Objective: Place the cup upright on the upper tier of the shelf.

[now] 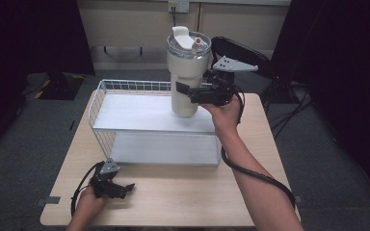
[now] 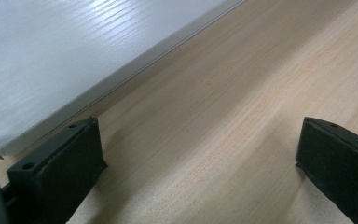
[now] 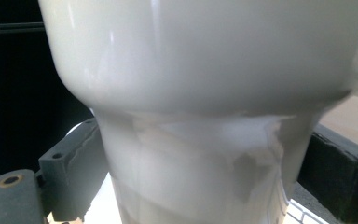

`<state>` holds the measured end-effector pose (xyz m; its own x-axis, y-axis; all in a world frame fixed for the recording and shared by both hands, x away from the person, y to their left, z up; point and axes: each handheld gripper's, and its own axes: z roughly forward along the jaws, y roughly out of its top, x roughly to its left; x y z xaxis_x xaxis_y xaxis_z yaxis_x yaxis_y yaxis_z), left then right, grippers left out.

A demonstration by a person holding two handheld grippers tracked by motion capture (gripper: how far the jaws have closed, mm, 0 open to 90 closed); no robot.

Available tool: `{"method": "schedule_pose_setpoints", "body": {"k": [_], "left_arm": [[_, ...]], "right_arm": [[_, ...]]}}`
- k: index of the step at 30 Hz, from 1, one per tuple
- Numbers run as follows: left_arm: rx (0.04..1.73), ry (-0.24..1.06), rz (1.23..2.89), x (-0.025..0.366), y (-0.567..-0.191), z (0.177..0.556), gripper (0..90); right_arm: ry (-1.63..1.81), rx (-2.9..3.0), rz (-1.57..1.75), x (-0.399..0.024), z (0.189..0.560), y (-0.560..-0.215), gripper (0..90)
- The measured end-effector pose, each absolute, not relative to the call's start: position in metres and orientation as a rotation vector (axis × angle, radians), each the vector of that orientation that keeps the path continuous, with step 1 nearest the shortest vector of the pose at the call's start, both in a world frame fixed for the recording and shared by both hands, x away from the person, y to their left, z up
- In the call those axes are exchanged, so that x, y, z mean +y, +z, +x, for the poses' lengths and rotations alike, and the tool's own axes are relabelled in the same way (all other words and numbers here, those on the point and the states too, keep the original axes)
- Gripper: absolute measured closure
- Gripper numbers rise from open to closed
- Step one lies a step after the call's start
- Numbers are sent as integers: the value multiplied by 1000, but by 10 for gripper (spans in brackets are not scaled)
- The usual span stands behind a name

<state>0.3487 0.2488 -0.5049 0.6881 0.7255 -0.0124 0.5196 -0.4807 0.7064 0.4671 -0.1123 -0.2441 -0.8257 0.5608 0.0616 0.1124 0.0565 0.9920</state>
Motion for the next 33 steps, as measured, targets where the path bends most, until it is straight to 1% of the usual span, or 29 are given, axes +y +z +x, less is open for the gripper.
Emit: {"method": "schedule_pose_setpoints", "body": {"k": [13,33], "left_arm": [[949,377,2193,249,-505,349,0],[948,375,2193,249,-505,349,0]], "right_arm": [[1783,1993,688,-106,476,-245,96],[1773,1977,721,-100,485,-257,96]]}}
